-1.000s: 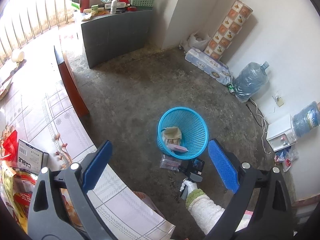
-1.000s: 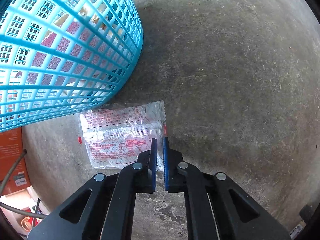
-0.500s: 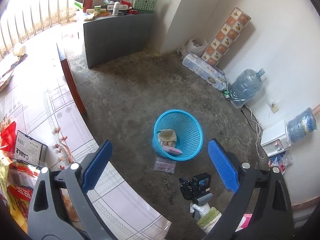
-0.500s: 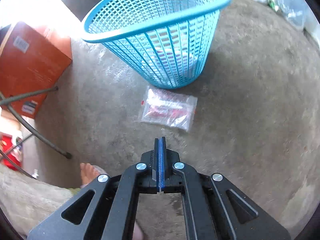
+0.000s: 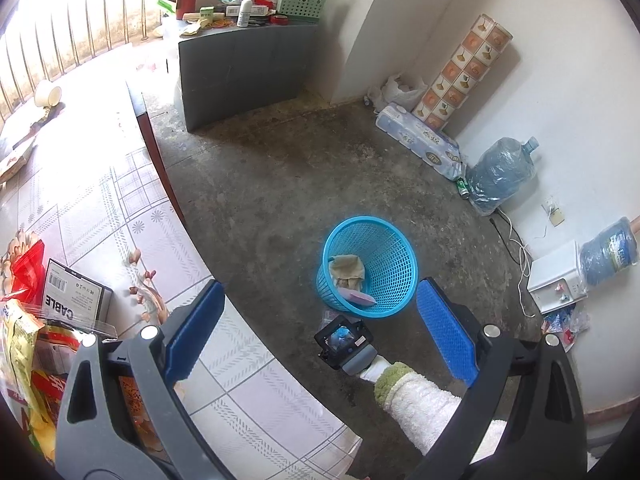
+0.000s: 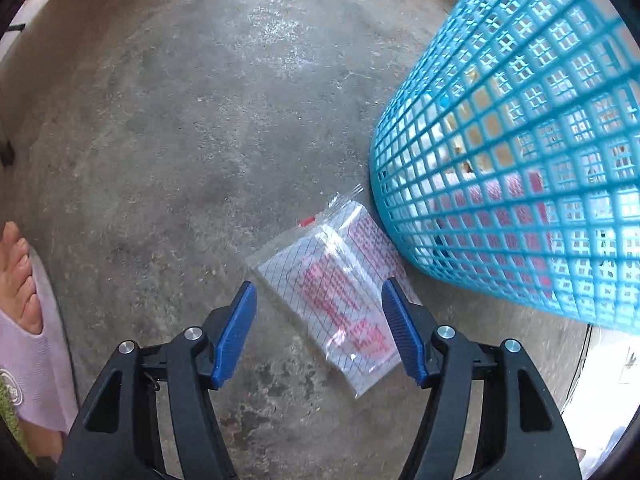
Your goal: Collect trash
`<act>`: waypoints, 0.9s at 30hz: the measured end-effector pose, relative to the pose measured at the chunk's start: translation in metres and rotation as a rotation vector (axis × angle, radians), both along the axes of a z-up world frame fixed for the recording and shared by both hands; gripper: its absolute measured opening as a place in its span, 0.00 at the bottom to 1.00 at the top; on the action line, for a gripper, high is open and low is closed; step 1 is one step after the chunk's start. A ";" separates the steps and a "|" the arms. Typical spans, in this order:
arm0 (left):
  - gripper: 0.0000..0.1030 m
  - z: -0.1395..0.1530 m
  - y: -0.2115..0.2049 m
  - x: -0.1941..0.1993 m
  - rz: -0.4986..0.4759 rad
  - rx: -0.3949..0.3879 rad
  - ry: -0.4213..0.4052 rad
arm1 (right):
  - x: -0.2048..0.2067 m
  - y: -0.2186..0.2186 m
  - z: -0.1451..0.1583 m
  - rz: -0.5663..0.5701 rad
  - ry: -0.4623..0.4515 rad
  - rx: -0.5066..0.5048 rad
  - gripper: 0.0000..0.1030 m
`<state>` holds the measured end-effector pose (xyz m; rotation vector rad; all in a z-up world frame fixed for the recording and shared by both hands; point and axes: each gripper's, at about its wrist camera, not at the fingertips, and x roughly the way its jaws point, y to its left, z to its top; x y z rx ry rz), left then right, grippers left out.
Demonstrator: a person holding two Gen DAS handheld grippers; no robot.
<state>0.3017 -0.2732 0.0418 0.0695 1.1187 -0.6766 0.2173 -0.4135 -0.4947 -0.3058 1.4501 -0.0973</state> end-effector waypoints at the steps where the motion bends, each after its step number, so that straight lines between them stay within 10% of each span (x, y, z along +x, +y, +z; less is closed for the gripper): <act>1: 0.90 0.000 -0.001 0.002 -0.001 0.000 0.005 | 0.005 -0.002 -0.003 0.003 0.011 0.014 0.66; 14: 0.90 0.003 0.008 0.005 0.001 -0.029 0.045 | 0.019 -0.039 -0.026 -0.102 0.110 0.204 0.66; 27: 0.90 0.050 0.079 -0.032 0.115 -0.096 -0.015 | -0.050 -0.067 -0.017 -0.323 0.097 0.353 0.15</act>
